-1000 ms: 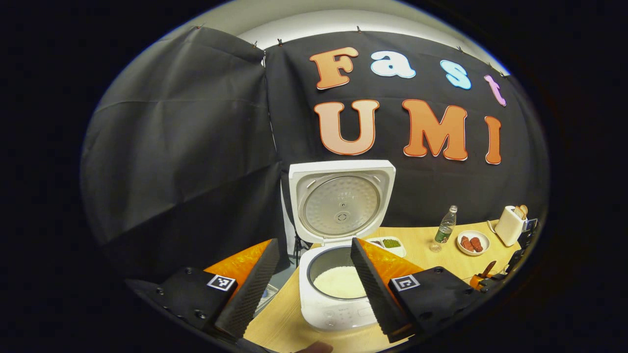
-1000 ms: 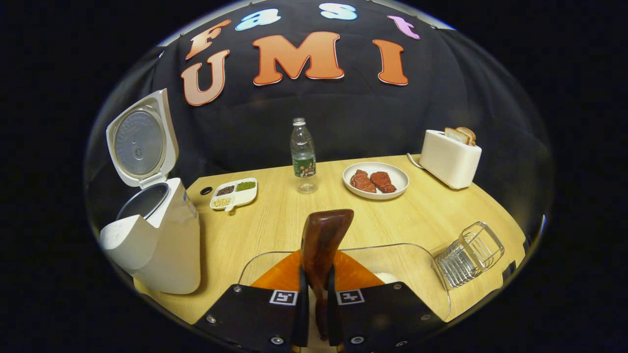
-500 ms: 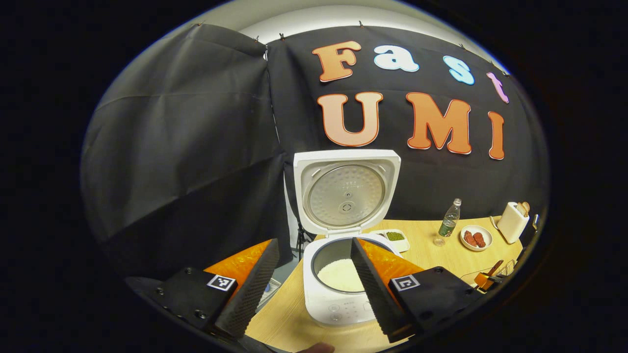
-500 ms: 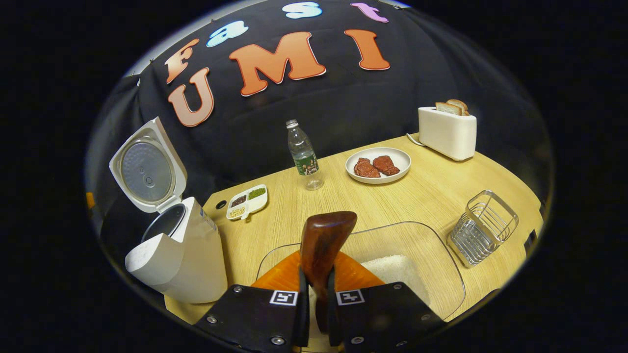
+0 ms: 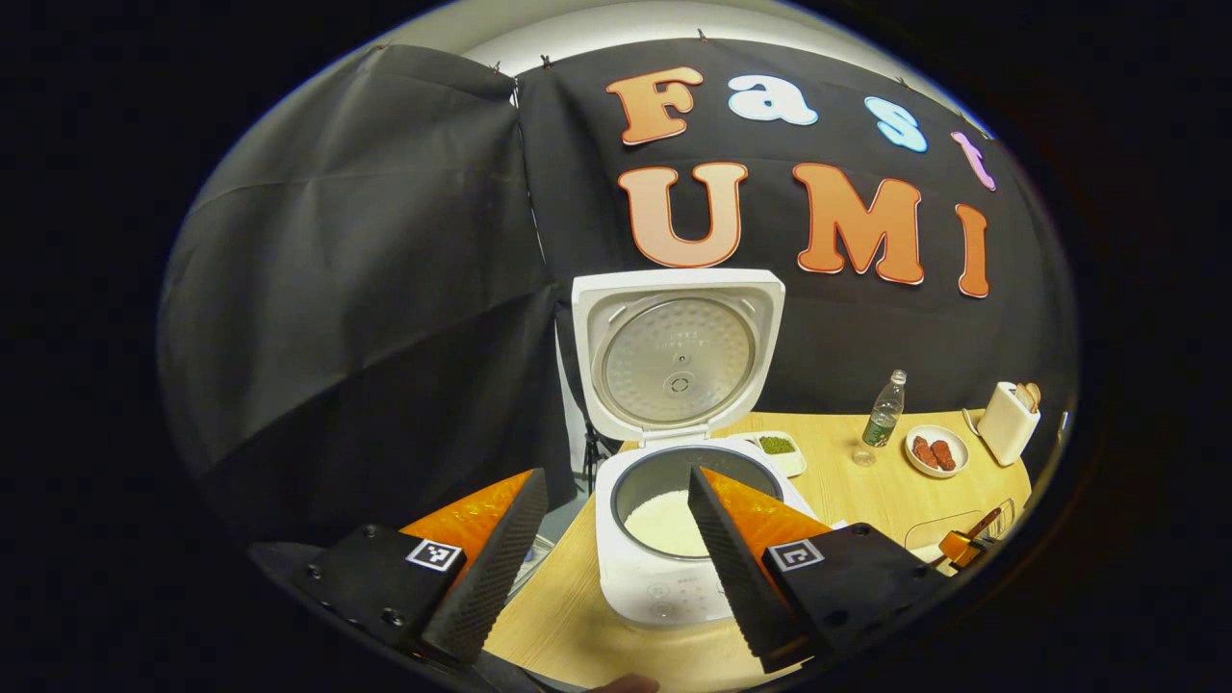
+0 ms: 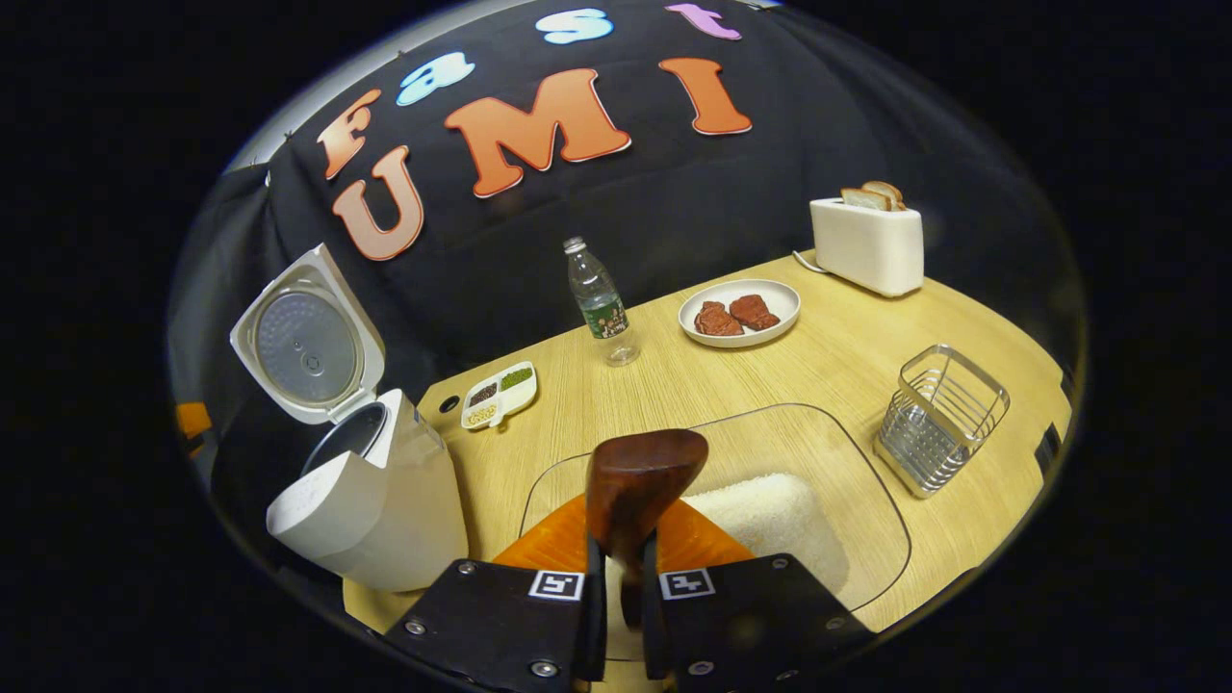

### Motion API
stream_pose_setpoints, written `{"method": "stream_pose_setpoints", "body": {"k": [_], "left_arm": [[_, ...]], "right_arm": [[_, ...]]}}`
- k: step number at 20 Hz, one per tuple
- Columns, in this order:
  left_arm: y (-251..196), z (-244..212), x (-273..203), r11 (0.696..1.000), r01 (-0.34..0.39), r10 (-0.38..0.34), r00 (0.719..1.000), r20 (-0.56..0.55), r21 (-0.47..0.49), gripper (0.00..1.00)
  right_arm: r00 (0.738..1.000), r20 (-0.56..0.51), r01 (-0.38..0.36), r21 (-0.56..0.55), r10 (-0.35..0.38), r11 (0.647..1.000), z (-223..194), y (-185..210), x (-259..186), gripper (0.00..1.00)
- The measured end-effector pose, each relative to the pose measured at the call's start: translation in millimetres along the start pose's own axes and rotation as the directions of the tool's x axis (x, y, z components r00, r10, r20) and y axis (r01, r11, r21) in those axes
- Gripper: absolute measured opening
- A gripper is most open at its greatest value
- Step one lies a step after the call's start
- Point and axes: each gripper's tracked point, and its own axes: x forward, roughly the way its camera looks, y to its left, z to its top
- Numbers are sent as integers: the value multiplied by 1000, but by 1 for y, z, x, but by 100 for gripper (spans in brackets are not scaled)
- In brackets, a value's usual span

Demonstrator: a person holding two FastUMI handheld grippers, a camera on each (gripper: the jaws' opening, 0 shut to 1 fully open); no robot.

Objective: Close the left gripper, press the button to open the rice cooker; take a wooden spoon from the chopstick holder with the right hand, scoop a spoonful of rice and pour it into the rice cooker, then put the wooden spoon back into the chopstick holder.

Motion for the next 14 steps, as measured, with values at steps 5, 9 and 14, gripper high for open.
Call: {"method": "stream_pose_setpoints", "body": {"k": [5, 9, 14], "left_arm": [[8, 0, -1, 1000, -9, 9, 1000, -2, 1, 100], [5, 1, -1, 1000, -6, 6, 1000, 1, -5, 99], [-5, 4, -1, 1000, 10, -10, 1000, 5, -2, 100]], "right_arm": [[999, -30, -36, 154, 41, 987, -2, 3, 2, 15], [993, -65, -69, 327, 95, 942, 2, -10, 6, 14], [991, -4, -113, 507, 134, 854, 24, -38, 3, 14]]}}
